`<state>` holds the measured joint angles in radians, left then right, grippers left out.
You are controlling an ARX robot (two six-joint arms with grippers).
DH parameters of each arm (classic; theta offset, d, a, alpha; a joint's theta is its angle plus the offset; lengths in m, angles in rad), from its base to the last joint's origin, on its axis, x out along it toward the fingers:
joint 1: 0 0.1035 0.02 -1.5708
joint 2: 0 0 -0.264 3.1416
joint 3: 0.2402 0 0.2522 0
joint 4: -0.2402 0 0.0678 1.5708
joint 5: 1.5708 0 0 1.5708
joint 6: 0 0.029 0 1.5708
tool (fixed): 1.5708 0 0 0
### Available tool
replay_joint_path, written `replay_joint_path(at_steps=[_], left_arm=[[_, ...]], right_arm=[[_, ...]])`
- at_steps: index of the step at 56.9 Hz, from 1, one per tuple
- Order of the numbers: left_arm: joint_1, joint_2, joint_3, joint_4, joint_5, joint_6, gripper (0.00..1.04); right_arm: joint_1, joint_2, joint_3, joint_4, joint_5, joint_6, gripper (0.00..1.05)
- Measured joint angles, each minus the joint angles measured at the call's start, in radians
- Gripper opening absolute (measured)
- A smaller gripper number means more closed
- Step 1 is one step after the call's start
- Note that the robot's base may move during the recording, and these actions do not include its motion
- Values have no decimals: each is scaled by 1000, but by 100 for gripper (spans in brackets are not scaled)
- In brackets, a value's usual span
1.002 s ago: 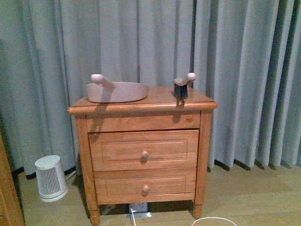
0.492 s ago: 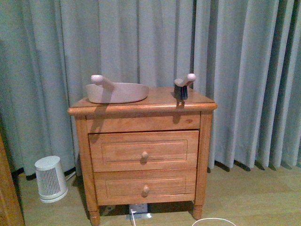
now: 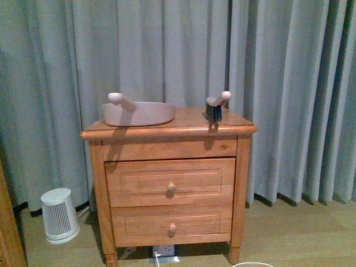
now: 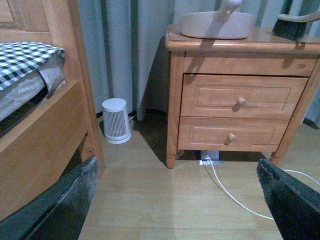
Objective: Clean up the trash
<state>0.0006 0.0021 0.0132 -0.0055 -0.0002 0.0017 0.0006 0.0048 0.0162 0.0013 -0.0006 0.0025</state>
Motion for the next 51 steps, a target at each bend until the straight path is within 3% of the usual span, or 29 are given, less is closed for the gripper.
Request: replay_joint_path(at_steps=[51], left_arm=[[0,0,0,0,0,0,97]], right_arm=[[0,0,0,0,0,0,97]])
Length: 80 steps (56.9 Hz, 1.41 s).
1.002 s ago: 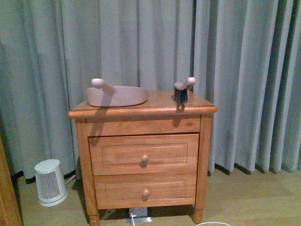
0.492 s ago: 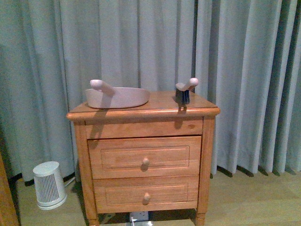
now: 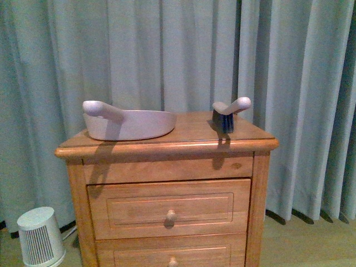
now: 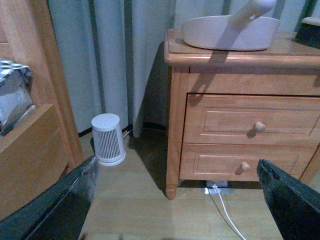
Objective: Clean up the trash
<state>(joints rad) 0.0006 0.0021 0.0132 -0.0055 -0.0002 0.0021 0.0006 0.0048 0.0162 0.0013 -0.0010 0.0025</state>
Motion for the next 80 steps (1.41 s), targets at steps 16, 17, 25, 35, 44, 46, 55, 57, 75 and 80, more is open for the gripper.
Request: replay_joint_path(at_steps=[16,17,25,35,44,46,55,57,75,80], left_arm=[[0,0,0,0,0,0,97],[0,0,0,0,0,0,97],[0,0,0,0,0,0,97],[0,0,0,0,0,0,97],[0,0,0,0,0,0,97],[0,0,0,0,0,0,97],[0,0,0,0,0,0,97],[0,0,0,0,0,0,97],[-12,497,299,56,53,-119,97],[-79,702,484,30,-16,-58,97]], right_arm=[[0,0,0,0,1,0,97],[0,0,0,0,0,0,97],[0,0,0,0,0,0,97],[0,0,0,-1,0,0,97],[0,0,0,-1,0,0,97],[0,0,0,-1,0,0,97],[0,0,0,-1,0,0,97],[0,0,0,-1,0,0,97],[0,0,0,-1,0,0,97],[0,0,0,-1,0,0,97]])
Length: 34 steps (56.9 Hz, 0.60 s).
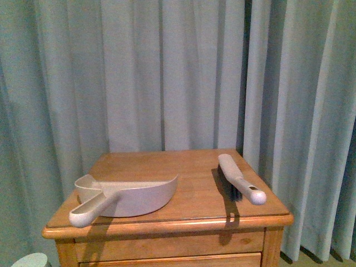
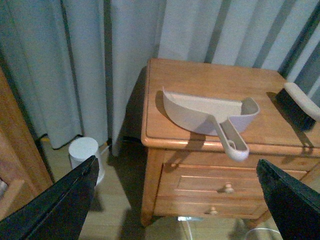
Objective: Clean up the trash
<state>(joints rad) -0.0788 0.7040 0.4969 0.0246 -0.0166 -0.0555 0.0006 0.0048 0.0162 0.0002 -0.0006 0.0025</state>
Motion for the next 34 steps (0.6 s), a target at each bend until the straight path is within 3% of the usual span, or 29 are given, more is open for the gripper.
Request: replay_joint_path(at_steps=[6,14,20,34], left_arm=[[-115,239,223,-115,-81,88,97],[-206,502,478,-227,-154,147,97],[-231,653,611,-269,-224,156,97],[-280,872,771,-362,-277,136,97]], right_arm=[[0,0,0,0,0,0,97],[0,0,0,0,0,0,97],[0,0,0,0,0,0,97],[0,0,0,0,0,0,97]])
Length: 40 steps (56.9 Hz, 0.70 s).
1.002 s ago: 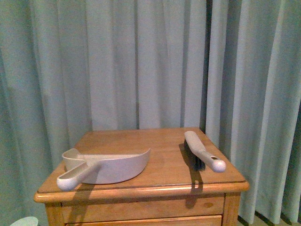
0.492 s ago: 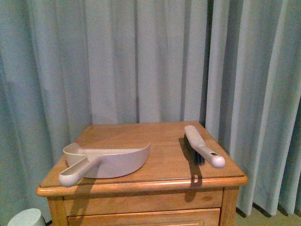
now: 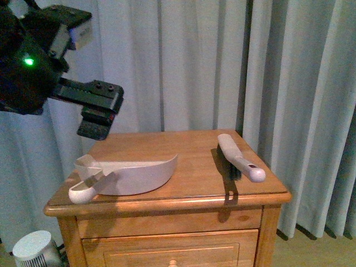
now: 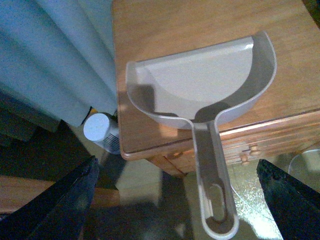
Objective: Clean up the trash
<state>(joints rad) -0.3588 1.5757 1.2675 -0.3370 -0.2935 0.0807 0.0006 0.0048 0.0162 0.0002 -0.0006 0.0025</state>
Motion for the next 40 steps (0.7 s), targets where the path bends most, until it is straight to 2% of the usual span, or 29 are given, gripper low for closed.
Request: replay_joint_path(at_steps=[11,40], left_arm=[[-28,105,51,-26,5,-15,97],[-18,270,74,-23,5,-10,97]], right_arm=[[0,0,0,0,0,0,97],[0,0,0,0,0,0,97]])
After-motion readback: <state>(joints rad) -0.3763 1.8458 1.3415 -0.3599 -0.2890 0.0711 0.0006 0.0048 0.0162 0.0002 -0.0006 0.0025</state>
